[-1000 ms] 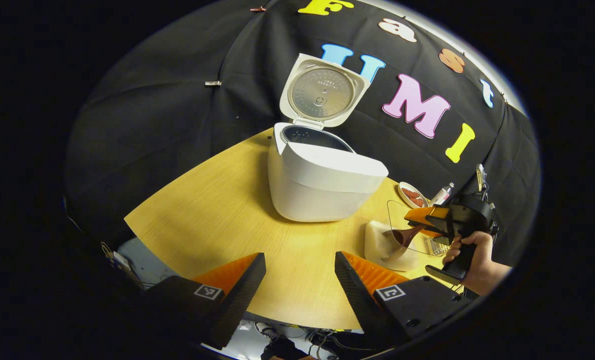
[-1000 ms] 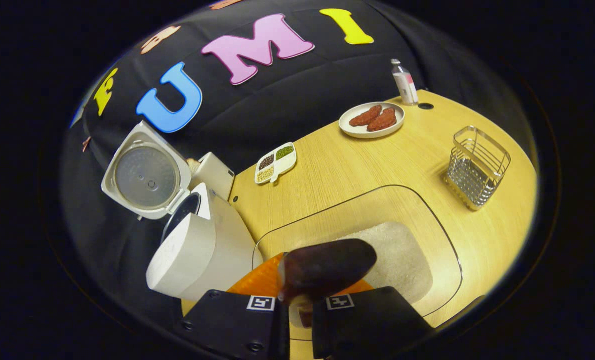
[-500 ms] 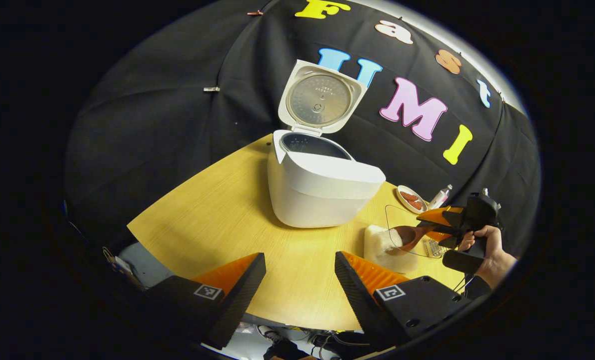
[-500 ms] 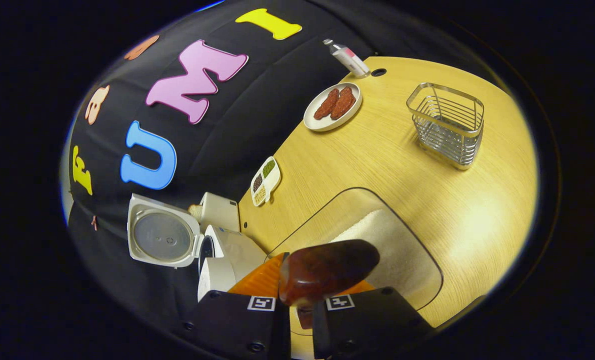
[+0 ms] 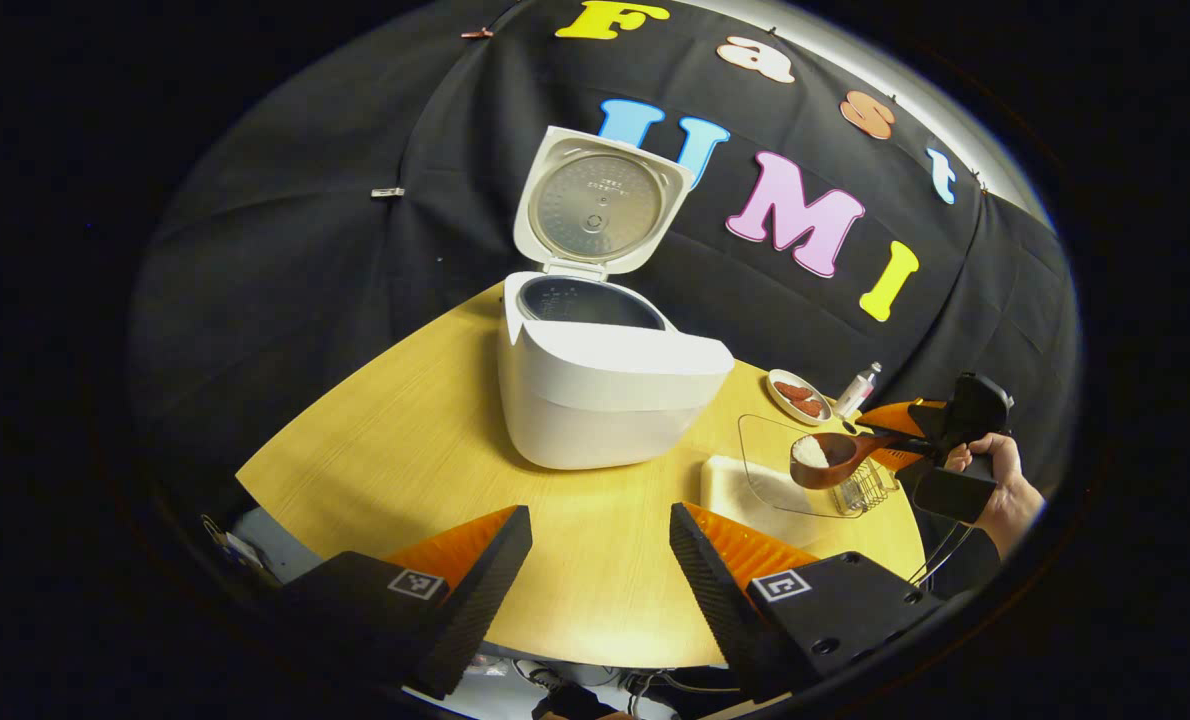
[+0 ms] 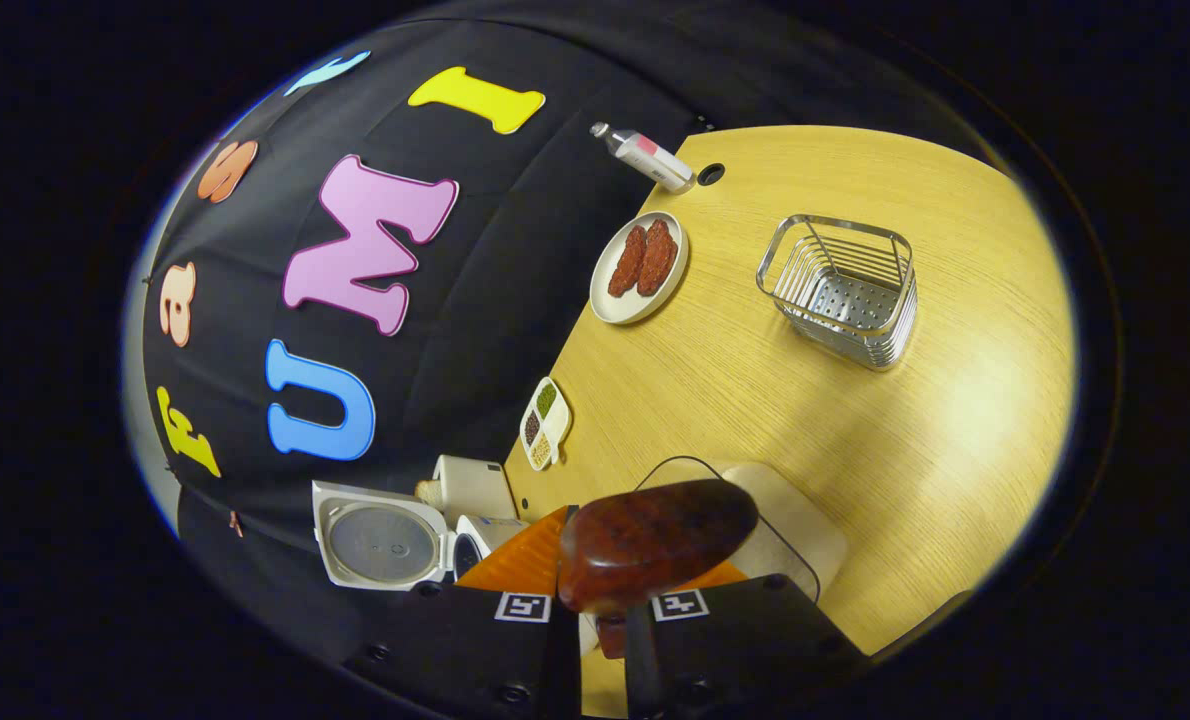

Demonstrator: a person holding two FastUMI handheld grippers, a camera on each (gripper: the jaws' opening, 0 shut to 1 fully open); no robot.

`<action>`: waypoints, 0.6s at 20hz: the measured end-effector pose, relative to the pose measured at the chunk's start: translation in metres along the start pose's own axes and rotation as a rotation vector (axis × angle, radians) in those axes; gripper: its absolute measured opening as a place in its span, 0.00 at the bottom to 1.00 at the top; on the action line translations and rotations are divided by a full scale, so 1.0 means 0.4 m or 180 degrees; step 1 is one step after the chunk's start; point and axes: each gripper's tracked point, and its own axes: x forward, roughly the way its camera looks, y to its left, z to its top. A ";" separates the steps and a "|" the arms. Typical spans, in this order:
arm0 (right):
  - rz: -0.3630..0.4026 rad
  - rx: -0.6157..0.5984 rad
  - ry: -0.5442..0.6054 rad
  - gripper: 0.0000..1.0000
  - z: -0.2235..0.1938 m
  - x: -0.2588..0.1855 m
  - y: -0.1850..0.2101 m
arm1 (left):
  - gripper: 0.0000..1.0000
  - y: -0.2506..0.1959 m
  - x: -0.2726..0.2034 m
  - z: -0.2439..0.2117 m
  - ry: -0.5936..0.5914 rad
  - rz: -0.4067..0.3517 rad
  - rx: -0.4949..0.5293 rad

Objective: Close the left gripper, press the button to open the rice cooker; take a wooden spoon from the chopstick holder with the right hand, scoop a spoonful of rice and pour it into the rice cooker, then put the wooden spoon back into the chopstick holder.

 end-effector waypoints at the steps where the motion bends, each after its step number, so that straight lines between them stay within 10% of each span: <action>1: 0.0042 0.0075 -0.0004 0.22 0.009 -0.009 0.011 | 0.96 -0.007 0.002 0.005 -0.0007 -0.0024 -0.0001; 12: 0.0463 0.0414 0.0099 0.22 0.014 -0.042 0.206 | 0.96 0.017 0.004 0.057 -0.0128 -0.0017 -0.0077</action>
